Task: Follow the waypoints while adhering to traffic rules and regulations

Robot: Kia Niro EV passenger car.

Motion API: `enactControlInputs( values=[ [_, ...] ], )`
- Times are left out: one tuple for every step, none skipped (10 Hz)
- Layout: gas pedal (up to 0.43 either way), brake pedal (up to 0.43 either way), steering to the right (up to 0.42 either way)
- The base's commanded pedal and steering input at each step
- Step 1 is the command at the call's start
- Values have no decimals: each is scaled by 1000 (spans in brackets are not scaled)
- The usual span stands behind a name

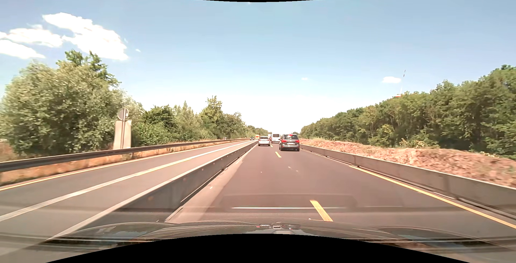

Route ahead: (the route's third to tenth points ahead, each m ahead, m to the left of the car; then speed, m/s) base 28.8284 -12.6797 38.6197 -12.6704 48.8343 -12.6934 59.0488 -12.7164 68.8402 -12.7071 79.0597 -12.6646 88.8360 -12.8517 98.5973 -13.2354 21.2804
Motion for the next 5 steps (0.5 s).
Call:
enactControlInputs(
  values=[
    [67,0,0],
    [67,0,0],
    [67,0,0],
    [67,0,0],
    [67,0,0]
  ],
)
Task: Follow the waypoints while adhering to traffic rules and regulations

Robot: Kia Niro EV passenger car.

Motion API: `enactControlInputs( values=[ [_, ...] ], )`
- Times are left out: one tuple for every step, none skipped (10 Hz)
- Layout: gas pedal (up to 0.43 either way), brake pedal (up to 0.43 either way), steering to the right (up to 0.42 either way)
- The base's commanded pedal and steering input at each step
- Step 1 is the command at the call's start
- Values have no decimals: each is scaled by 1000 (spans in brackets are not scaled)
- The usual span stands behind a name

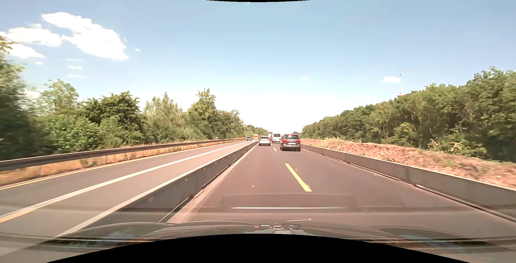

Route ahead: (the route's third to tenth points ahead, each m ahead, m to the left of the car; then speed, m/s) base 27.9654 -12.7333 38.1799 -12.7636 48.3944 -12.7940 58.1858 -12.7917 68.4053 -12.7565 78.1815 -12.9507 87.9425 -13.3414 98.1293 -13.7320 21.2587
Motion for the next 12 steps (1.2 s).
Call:
enactControlInputs(
  values=[
    [67,0,1],
    [67,0,1],
    [67,0,0],
    [67,0,0],
    [67,0,1],
    [67,0,2],
    [67,0,2],
    [67,0,2],
    [67,0,3],
    [67,0,3],
    [67,0,3],
    [67,0,3]
  ],
)
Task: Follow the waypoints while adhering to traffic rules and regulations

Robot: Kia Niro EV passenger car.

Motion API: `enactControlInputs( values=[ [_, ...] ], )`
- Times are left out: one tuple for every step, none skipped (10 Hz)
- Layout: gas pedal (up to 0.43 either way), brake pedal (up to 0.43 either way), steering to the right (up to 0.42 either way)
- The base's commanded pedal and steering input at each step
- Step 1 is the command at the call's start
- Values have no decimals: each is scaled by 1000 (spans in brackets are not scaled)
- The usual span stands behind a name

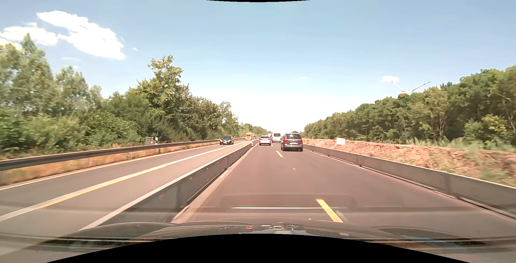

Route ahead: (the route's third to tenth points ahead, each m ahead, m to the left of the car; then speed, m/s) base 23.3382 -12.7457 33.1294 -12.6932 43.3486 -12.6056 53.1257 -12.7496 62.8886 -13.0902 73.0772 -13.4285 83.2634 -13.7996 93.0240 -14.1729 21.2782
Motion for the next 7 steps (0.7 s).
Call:
enactControlInputs(
  values=[
    [67,0,3],
    [67,0,2],
    [67,0,3],
    [67,0,2],
    [67,0,3],
    [67,0,3],
    [67,0,3]
  ],
)
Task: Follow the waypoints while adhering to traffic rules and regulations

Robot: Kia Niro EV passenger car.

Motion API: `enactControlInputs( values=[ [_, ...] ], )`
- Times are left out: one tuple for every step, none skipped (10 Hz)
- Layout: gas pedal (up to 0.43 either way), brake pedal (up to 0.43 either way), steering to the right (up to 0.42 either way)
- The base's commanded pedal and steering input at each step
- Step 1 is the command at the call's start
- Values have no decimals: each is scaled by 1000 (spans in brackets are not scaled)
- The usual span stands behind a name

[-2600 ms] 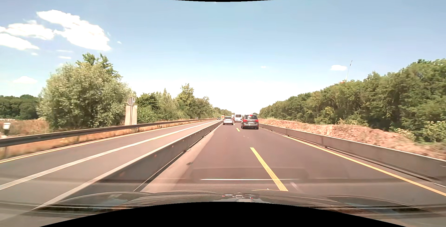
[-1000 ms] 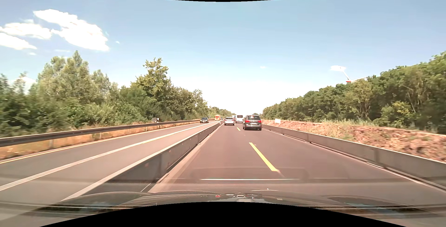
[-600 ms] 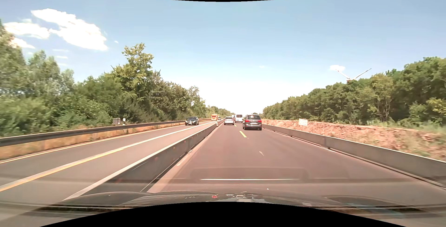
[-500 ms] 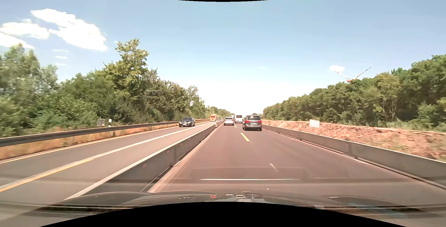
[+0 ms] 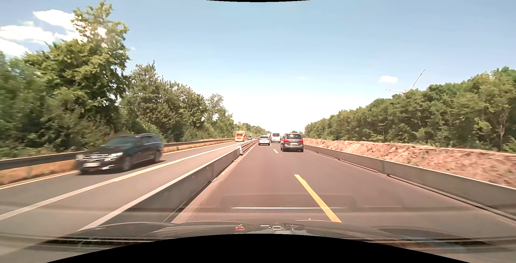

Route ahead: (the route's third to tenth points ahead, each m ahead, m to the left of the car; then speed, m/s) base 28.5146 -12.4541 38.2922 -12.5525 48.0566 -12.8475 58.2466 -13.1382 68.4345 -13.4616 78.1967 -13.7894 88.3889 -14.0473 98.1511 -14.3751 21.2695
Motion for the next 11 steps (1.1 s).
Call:
enactControlInputs(
  values=[
    [67,0,3],
    [67,0,2],
    [67,0,2],
    [59,0,1],
    [59,0,1],
    [59,0,0],
    [59,0,0],
    [59,0,0],
    [59,0,0],
    [59,0,0],
    [59,0,0]
  ],
)
